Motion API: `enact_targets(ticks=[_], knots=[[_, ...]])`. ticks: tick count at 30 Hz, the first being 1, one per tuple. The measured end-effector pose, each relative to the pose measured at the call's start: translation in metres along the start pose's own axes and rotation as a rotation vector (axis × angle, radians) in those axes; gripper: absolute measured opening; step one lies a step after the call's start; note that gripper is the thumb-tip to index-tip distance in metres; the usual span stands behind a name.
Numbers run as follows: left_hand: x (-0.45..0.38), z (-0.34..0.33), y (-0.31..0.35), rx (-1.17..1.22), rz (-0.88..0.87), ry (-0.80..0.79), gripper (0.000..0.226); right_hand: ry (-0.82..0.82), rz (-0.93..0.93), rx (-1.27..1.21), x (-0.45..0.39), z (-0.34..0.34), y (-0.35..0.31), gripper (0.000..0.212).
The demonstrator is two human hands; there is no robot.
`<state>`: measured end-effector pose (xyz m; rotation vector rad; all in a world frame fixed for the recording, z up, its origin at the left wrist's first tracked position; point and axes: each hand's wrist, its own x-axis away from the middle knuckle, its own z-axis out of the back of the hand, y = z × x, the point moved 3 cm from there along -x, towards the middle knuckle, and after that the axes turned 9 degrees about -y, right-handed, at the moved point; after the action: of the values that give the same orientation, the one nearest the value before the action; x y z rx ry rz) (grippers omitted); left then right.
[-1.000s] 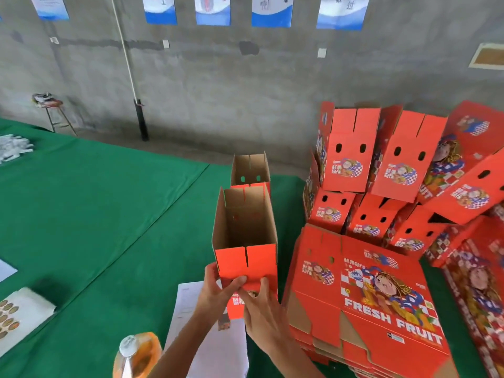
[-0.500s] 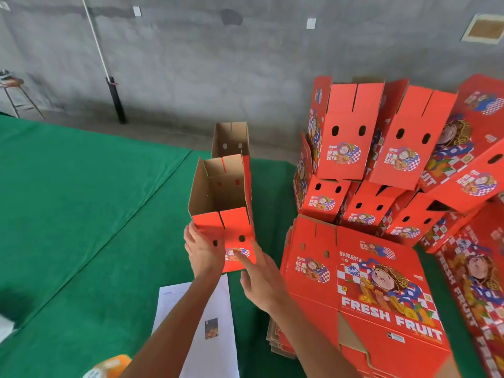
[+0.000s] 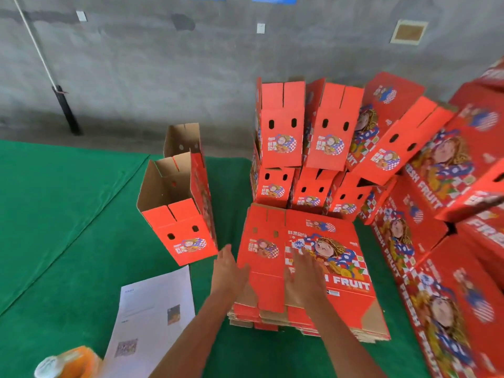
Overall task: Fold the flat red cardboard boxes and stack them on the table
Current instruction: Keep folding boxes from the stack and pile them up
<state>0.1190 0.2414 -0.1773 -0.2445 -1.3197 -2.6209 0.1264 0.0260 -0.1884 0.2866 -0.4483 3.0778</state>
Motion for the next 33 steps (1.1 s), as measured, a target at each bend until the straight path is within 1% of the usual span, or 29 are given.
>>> enact_targets(ticks=[2, 3, 4, 5, 6, 8, 11, 13, 14, 17, 19, 21, 23, 25, 26, 28, 29, 30, 31, 32, 33], knots=[[0.010, -0.018, 0.002, 0.009, 0.041, -0.047, 0.041, -0.047, -0.230, -0.051, 0.014, -0.002, 0.060, 0.073], [0.014, -0.026, 0.003, 0.003, 0.036, -0.060, 0.033, -0.097, -0.328, -0.081, 0.023, -0.005, 0.086, 0.083], [0.018, -0.032, 0.004, -0.012, 0.025, -0.071, 0.035, -0.148, -0.402, -0.111, 0.031, -0.007, 0.108, 0.096], [0.022, -0.037, 0.005, -0.030, 0.014, -0.077, 0.041, -0.185, -0.443, -0.134, 0.039, -0.008, 0.126, 0.106], [0.025, -0.041, 0.007, -0.046, 0.002, -0.072, 0.047, -0.196, -0.455, -0.151, 0.045, -0.008, 0.139, 0.111], [0.029, -0.049, 0.008, -0.050, -0.002, -0.060, 0.054, -0.186, -0.462, -0.196, 0.055, -0.007, 0.157, 0.116], [0.036, -0.056, 0.006, -0.049, 0.059, -0.089, 0.064, -0.178, -0.500, -0.336, 0.068, -0.010, 0.172, 0.124], [0.044, -0.059, 0.005, -0.027, 0.077, -0.078, 0.064, -0.138, -0.489, -0.441, 0.078, -0.009, 0.180, 0.116], [0.050, -0.059, 0.004, -0.011, 0.087, -0.062, 0.061, -0.110, -0.482, -0.469, 0.084, -0.006, 0.184, 0.108], [0.067, -0.054, 0.004, 0.024, 0.130, -0.008, 0.047, -0.006, -0.429, -0.596, 0.106, 0.010, 0.194, 0.070], [0.078, -0.043, 0.004, 0.010, 0.168, 0.009, 0.038, 0.088, -0.388, -0.742, 0.124, 0.021, 0.199, 0.057], [0.090, -0.028, 0.006, 0.009, 0.196, 0.027, 0.035, 0.205, -0.314, -0.887, 0.138, 0.037, 0.205, 0.044], [0.101, -0.014, 0.016, 0.026, 0.192, 0.027, 0.030, 0.324, -0.213, -1.127, 0.147, 0.055, 0.210, 0.033], [0.111, -0.005, 0.028, 0.062, 0.170, -0.002, 0.027, 0.423, -0.165, -1.398, 0.153, 0.075, 0.210, 0.035], [0.118, -0.003, 0.035, 0.099, 0.151, -0.035, 0.037, 0.455, -0.133, -1.492, 0.155, 0.085, 0.208, 0.039], [0.139, -0.003, 0.048, 0.158, 0.101, -0.144, 0.082, 0.479, -0.048, -1.622, 0.159, 0.104, 0.198, 0.041], [0.152, -0.004, 0.053, 0.129, 0.058, -0.200, 0.099, 0.480, -0.017, -1.653, 0.161, 0.112, 0.192, 0.043], [0.163, -0.006, 0.058, 0.073, 0.010, -0.257, 0.105, 0.477, 0.001, -1.666, 0.163, 0.120, 0.185, 0.045], [0.173, -0.009, 0.060, 0.024, -0.029, -0.309, 0.099, 0.472, 0.010, -1.656, 0.164, 0.126, 0.181, 0.047], [0.181, -0.012, 0.061, -0.003, -0.060, -0.344, 0.083, 0.469, 0.022, -1.639, 0.166, 0.131, 0.178, 0.050], [0.189, -0.015, 0.063, -0.017, -0.086, -0.343, 0.070, 0.468, 0.029, -1.613, 0.167, 0.136, 0.177, 0.052]])
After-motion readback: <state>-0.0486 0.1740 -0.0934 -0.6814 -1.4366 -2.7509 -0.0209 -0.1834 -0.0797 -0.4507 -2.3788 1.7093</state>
